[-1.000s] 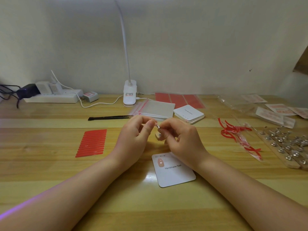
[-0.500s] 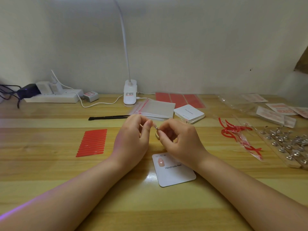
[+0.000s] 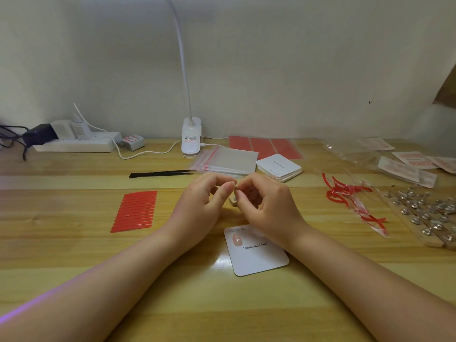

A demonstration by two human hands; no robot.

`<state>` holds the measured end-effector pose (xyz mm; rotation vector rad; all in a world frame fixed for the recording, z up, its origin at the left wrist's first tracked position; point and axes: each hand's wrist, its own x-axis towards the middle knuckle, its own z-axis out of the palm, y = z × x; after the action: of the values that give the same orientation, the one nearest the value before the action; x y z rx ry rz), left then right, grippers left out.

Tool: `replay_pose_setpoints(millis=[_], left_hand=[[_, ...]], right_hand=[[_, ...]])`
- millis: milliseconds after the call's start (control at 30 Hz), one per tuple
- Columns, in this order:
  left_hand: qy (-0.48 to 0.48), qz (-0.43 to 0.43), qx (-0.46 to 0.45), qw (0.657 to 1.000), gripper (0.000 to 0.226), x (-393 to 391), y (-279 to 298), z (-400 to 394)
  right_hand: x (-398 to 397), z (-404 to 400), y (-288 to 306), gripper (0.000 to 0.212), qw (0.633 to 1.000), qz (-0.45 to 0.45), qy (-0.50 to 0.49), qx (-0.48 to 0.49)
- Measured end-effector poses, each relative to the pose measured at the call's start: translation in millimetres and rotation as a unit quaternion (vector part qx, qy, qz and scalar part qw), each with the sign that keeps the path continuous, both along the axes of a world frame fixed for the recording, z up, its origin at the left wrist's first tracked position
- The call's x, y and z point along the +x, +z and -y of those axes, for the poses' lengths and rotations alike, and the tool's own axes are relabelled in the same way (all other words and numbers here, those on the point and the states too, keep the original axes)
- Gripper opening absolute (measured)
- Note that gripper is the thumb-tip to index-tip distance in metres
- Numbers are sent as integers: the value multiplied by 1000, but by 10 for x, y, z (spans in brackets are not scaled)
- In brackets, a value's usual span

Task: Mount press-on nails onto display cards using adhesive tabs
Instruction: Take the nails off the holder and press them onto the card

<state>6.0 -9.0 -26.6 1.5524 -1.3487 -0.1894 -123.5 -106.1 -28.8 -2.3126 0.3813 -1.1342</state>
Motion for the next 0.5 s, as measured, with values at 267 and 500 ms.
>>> replay_pose_setpoints(millis=[267, 500], left_hand=[[15, 3, -8, 1000, 22, 3, -9, 6], [22, -13, -3, 1000, 22, -9, 8, -4]], right_hand=[[-2, -22, 12, 2, 1000, 1, 10, -5], [-11, -27, 17, 6, 999, 7, 27, 23]])
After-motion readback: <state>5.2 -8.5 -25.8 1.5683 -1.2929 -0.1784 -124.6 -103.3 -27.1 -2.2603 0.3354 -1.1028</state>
